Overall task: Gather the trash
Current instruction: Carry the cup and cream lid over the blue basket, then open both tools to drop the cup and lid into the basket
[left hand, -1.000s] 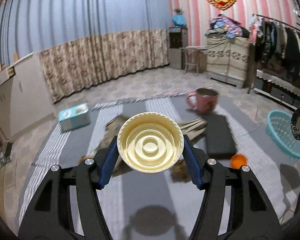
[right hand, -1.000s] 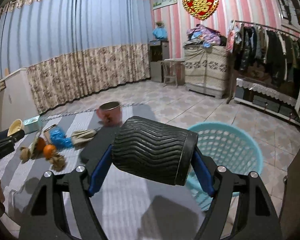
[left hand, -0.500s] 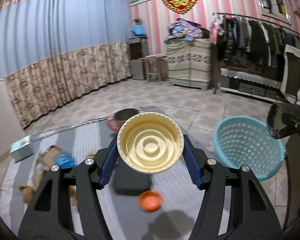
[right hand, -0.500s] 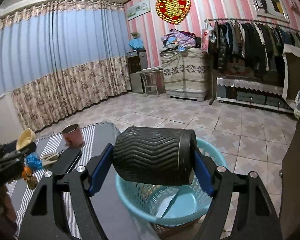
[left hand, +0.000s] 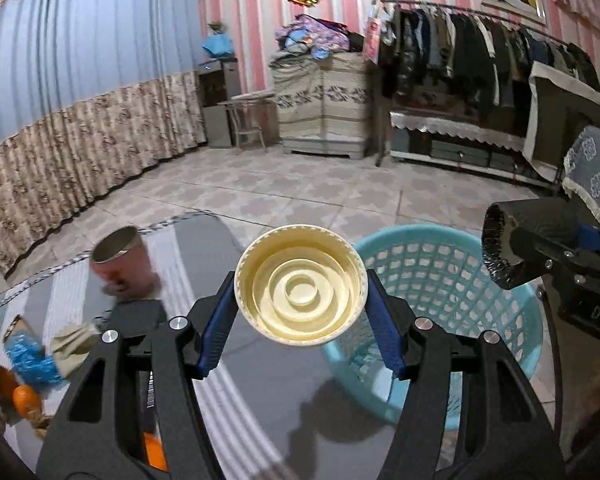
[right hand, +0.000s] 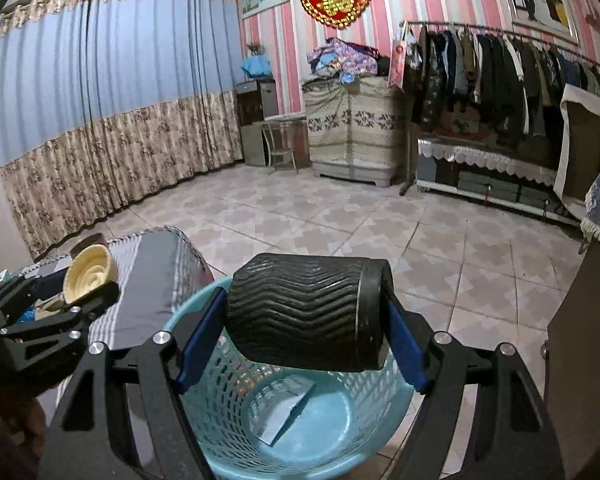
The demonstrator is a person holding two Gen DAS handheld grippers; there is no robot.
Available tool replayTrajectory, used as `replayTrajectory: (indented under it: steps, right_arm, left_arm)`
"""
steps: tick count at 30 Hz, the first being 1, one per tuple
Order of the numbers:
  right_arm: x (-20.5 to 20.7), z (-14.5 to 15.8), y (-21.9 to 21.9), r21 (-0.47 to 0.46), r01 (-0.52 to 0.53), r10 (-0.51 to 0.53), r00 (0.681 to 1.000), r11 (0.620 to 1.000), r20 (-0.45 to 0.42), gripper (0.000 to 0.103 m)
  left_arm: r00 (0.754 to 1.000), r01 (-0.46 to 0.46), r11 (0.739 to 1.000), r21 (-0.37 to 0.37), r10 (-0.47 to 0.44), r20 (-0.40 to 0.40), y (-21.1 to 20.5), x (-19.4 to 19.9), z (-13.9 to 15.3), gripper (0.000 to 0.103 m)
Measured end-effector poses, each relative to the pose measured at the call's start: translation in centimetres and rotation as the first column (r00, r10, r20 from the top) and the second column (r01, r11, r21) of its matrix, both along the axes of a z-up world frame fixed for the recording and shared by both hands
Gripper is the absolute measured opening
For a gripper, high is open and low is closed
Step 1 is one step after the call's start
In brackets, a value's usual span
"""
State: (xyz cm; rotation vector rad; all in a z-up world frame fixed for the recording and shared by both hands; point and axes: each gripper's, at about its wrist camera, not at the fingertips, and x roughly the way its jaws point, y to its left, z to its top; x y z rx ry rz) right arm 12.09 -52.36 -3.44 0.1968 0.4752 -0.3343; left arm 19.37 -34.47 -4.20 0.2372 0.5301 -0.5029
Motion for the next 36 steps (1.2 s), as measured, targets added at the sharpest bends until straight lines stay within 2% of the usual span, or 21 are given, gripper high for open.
replayTrajectory:
  steps: [7,14,16,17,20,24,27,30,34,35,36]
  right_arm:
    - [0.0,-1.6,-2.4,0.046,0.077,-0.074,0.996,0.996,-0.053,0.075]
    - [0.2,-2.6,-3.8,0.079,0.133,-0.126,0.989,0.988,-0.080,0.075]
    - [0.2,-2.7,-3.7,0.078,0.131,-0.125,0.989,0.988,-0.082,0.075]
    - [0.3,-2.7,-3.7,0.073,0.130,-0.123,0.989,0.989,-0.087,0.075]
    - [0.4,-2.9,-3.2,0.069,0.128,-0.122,0.988,0.989,-0.093,0.075]
    - [0.7,-3.0,-2.5,0.062,0.119,-0.113,0.989,0.991,-0.093,0.075]
    - [1.3,-3.4,-1.5,0.062,0.100,-0.093,0.991,0.993,-0.100,0.075]
    - [1.9,-3.7,-0.6,0.055,0.086,-0.079,0.991,0.995,-0.106,0.075]
    - [2.5,-3.8,-0.1,0.046,0.076,-0.071,0.992,0.996,-0.100,0.075]
    - [2.5,-3.8,0.0,0.047,0.076,-0.072,0.993,0.996,-0.094,0.076]
    - [2.5,-3.8,0.1,0.051,0.077,-0.072,0.994,0.996,-0.088,0.083]
  left_arm:
    - [0.994,0.069,0.998,-0.002,-0.069,-0.087,-3.4,1.9,-2.5,0.060]
    - [0.989,0.115,0.993,0.010,-0.113,-0.099,-5.6,2.2,-2.9,0.061]
    - [0.989,0.114,0.993,0.019,-0.112,-0.095,-5.6,2.2,-2.8,0.067]
    - [0.990,0.109,0.994,0.023,-0.106,-0.093,-5.5,2.3,-2.7,0.074]
    - [0.994,0.079,0.996,0.042,-0.075,-0.081,-4.7,2.6,-2.4,0.075]
    - [0.999,0.023,0.999,0.041,-0.021,-0.042,-2.9,2.7,-1.6,0.088]
    - [1.000,-0.010,0.999,0.038,0.010,-0.014,-1.5,2.7,-0.9,0.089]
    - [1.000,-0.029,0.999,0.019,0.029,-0.004,-0.3,2.7,-0.3,0.094]
    - [0.999,-0.050,0.999,-0.005,0.050,-0.003,1.2,2.6,0.1,0.095]
    - [0.999,-0.053,0.999,-0.009,0.053,-0.002,1.4,2.6,0.1,0.095]
    - [0.998,-0.057,0.998,-0.012,0.057,0.001,1.7,2.5,0.2,0.095]
